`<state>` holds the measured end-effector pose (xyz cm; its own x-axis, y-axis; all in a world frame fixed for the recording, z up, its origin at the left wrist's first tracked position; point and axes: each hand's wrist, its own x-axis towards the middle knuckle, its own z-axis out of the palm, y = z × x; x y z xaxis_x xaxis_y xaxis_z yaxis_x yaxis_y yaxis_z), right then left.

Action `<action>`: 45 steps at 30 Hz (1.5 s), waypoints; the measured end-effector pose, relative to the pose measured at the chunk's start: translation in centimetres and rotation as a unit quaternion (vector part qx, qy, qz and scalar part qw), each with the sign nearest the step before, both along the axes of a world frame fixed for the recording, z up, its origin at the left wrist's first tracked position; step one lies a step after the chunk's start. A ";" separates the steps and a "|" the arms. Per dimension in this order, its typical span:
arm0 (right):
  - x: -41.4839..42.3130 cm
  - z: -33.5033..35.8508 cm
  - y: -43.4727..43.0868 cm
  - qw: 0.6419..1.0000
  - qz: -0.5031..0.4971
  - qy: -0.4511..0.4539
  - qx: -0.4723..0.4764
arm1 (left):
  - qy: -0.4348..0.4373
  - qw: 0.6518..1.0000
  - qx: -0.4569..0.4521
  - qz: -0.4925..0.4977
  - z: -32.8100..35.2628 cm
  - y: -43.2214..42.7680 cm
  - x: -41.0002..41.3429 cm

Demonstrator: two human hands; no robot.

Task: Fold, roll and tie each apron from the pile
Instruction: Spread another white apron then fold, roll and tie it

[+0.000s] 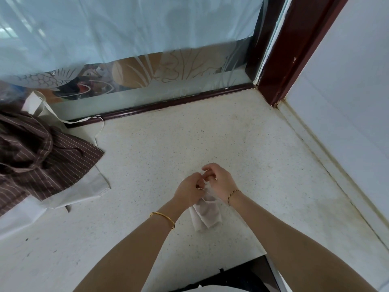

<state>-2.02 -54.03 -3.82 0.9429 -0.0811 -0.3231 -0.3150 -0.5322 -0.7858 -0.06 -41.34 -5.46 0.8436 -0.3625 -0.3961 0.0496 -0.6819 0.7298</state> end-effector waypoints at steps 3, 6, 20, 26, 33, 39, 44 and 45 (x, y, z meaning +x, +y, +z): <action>0.0 -0.4 0.4 0.999 0.017 0.031 0.004 | -0.047 0.997 0.059 -0.026 -0.1 -0.1 -0.5; 0.4 -0.8 0.6 0.999 0.016 0.047 -0.015 | -0.114 0.988 0.101 -0.020 -0.4 0.0 -1.0; 1.6 -0.3 0.1 0.982 0.118 0.133 -0.056 | -0.228 0.969 0.081 -0.048 -1.7 1.1 -1.9; 2.1 0.3 -0.2 0.946 0.237 0.077 -0.208 | -0.191 0.980 0.032 -0.043 -1.2 1.7 -1.5; 2.3 0.5 -2.3 0.943 0.205 0.076 -0.251 | -0.153 0.988 0.022 0.010 -1.6 2.4 -0.4; 0.4 -1.1 -3.6 0.974 -0.135 0.123 0.131 | -0.189 0.982 0.004 -0.018 -1.7 3.8 -0.7; -0.9 -3.8 -3.7 0.967 -0.195 0.139 0.087 | -0.235 0.967 0.071 -0.070 -2.9 6.6 -0.7; -1.1 -4.4 -3.5 0.972 -0.192 0.132 0.028 | -0.222 0.969 0.077 -0.074 -3.0 6.8 -0.8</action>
<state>-3.10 -57.56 -8.22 0.7309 -0.3857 -0.5631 -0.6759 -0.2941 -0.6758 -0.82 -34.59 -8.43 0.8870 -0.4571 -0.0647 -0.3521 -0.7605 0.5456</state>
